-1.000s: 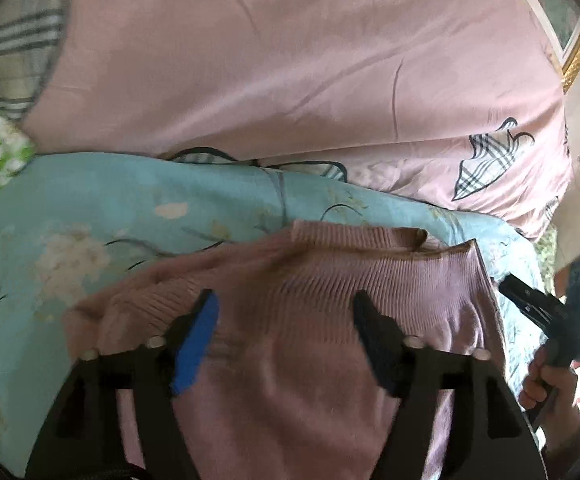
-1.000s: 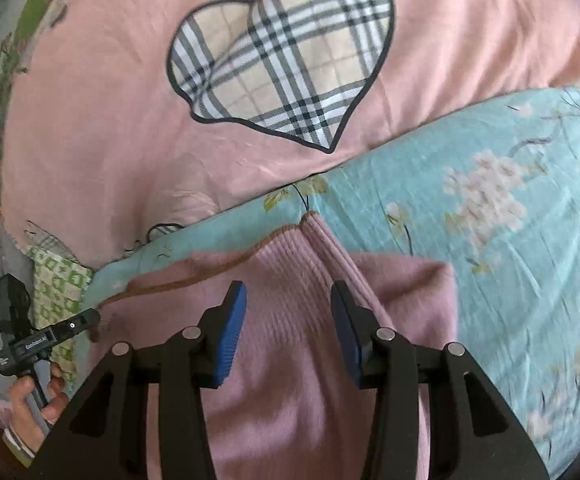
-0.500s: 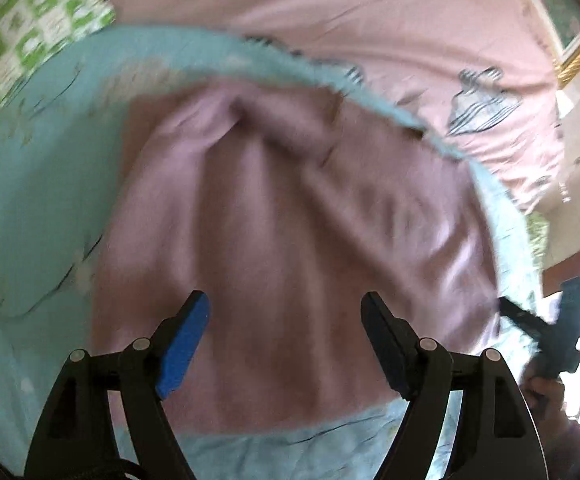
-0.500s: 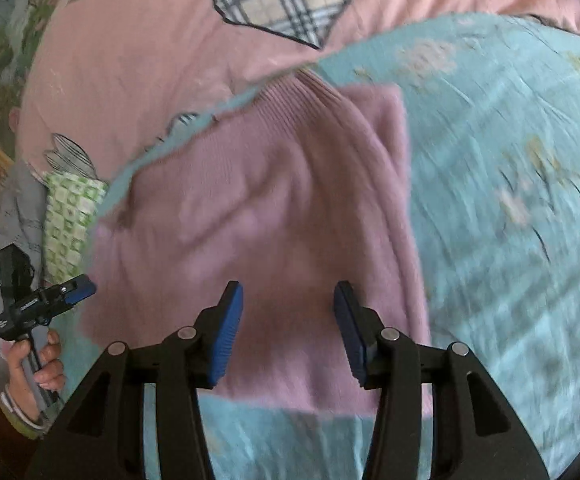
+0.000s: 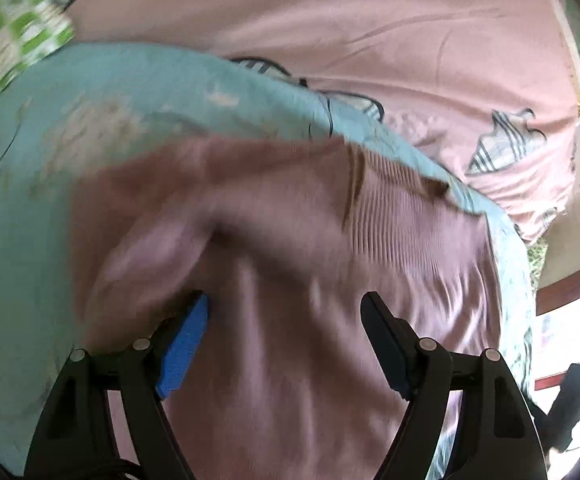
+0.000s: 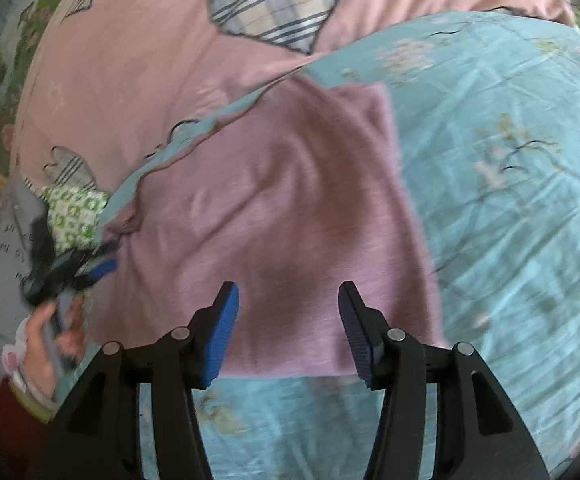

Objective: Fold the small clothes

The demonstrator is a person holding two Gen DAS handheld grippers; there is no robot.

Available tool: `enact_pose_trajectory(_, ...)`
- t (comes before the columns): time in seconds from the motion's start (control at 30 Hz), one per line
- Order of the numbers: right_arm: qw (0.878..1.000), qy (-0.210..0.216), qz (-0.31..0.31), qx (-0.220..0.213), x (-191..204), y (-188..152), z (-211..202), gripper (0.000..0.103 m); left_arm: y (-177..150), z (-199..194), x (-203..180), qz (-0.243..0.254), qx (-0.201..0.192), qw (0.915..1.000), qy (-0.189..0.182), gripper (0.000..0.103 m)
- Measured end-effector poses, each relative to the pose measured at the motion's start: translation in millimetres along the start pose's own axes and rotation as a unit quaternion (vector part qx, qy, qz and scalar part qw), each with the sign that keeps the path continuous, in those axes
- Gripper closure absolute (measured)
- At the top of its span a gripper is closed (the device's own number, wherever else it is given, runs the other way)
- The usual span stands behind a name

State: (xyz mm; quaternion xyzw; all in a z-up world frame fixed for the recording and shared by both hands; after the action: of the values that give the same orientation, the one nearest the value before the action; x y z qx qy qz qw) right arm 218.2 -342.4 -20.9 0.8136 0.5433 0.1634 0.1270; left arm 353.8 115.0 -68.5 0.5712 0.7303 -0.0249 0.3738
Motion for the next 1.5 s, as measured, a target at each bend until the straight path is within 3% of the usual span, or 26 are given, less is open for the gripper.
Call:
enact_pose_trajectory(0.2,1.000,0.012,-0.013,0.009,20,-4,0,0.049,56,-29,4,-0.035,-0.087,0.9956,-0.001,0.025)
enact_pose_trajectory(0.3,1.000,0.006,-0.027,0.008,22,-8,-3,0.049,68,-61,11,-0.045,-0.136,0.9897,0.002,0.024)
enact_pose_trajectory(0.37,1.000,0.006,-0.026,0.010,21,-9,-3,0.048,68,-73,18,-0.059,-0.141,0.9882,-0.002,0.024)
enact_pose_trajectory(0.47,1.000,0.010,-0.021,0.014,23,-12,-3,0.048,45,-85,27,-0.063,-0.127,0.9899,0.002,0.024)
enact_pose_trajectory(0.6,0.999,0.017,-0.025,0.013,33,-11,-2,0.048,-15,-97,41,-0.081,-0.104,0.9912,0.009,0.024)
enact_pose_trajectory(0.8,0.999,0.025,-0.030,0.018,47,-16,-1,0.047,-105,-108,61,-0.148,-0.084,0.9853,0.009,0.024)
enact_pose_trajectory(1.07,0.998,0.035,-0.042,0.021,62,-26,-2,0.046,-176,-111,61,-0.190,-0.062,0.9799,-0.004,0.024)
enact_pose_trajectory(1.3,0.998,0.033,-0.049,0.018,64,-34,-3,0.046,-192,-98,51,-0.199,-0.052,0.9784,-0.022,0.024)
enact_pose_trajectory(1.4,0.998,0.006,-0.067,0.001,63,-29,1,0.046,-184,-89,46,-0.207,-0.056,0.9761,-0.034,0.023)
enact_pose_trajectory(1.5,0.997,-0.007,-0.071,-0.004,63,-23,11,0.046,-172,-77,47,-0.210,-0.058,0.9760,-0.008,0.022)
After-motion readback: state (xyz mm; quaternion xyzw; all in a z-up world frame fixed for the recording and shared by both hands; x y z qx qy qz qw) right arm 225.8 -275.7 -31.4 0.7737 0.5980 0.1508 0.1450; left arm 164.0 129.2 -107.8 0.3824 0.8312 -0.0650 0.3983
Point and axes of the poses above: each gripper's, at about its wrist camera, not at the fingertips, and z roughly the way its jaws point, x to its left, y to its top, the point moved 4 cm from there along z, roughly the way its jaws point, and after that the axes turned 13 degrees about -y, right-handed, at the moved point
